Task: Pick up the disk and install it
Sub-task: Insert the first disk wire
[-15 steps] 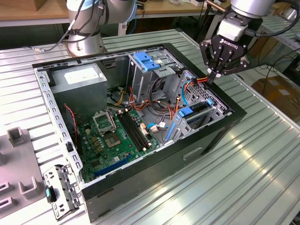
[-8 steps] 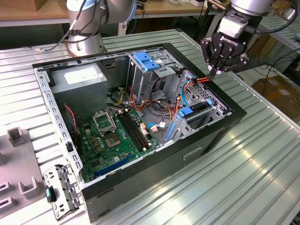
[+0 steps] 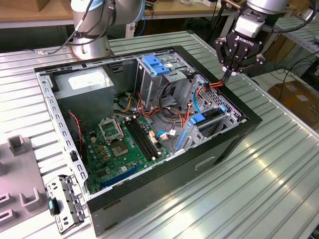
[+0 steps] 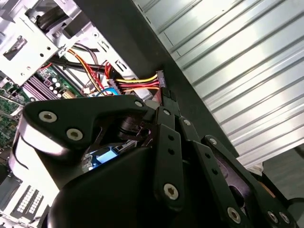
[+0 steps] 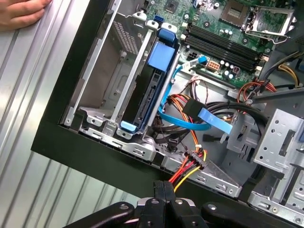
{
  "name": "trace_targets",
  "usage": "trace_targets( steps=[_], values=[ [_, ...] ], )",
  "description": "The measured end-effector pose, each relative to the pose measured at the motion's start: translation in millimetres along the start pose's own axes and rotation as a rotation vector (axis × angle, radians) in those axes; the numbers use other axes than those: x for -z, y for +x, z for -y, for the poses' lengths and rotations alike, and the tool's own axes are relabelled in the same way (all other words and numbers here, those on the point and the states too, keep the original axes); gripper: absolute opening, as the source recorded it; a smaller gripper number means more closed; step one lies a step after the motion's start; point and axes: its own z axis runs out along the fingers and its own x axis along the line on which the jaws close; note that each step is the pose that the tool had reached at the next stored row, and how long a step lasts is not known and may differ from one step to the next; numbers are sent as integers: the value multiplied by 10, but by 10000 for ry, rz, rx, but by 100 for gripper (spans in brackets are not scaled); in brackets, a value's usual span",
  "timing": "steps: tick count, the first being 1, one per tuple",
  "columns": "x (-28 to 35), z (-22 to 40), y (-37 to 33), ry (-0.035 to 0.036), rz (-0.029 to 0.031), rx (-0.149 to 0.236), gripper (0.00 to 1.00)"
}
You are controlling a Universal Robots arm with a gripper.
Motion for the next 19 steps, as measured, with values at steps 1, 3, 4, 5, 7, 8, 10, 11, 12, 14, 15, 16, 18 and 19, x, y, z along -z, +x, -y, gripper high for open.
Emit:
trace_targets(
  steps=[1, 3, 4, 5, 7, 8, 10, 11, 12, 14, 15, 16, 18, 19],
  values=[
    [0, 7, 1, 1, -2, 46, 11],
    [-1, 13, 2, 14, -4, 325, 17],
    [-1, 14, 3, 22, -5, 510, 17],
    [-2, 15, 3, 30, -5, 685, 17],
    [-2, 17, 4, 49, -9, 1119, 18],
    [-3, 19, 5, 54, -10, 1250, 25],
    [-8, 20, 5, 78, -15, 1762, 25],
    [-11, 20, 5, 91, -17, 2048, 25],
    [-15, 20, 4, 100, -18, 2257, 25],
    [-24, 20, 4, 116, -20, 2620, 25],
    [-29, 20, 4, 123, -22, 2789, 25],
    [-42, 20, 3, 137, -25, 3112, 25],
    [-55, 20, 3, 153, -28, 3465, 25],
    [-63, 20, 3, 162, -30, 3677, 26]
  ],
)
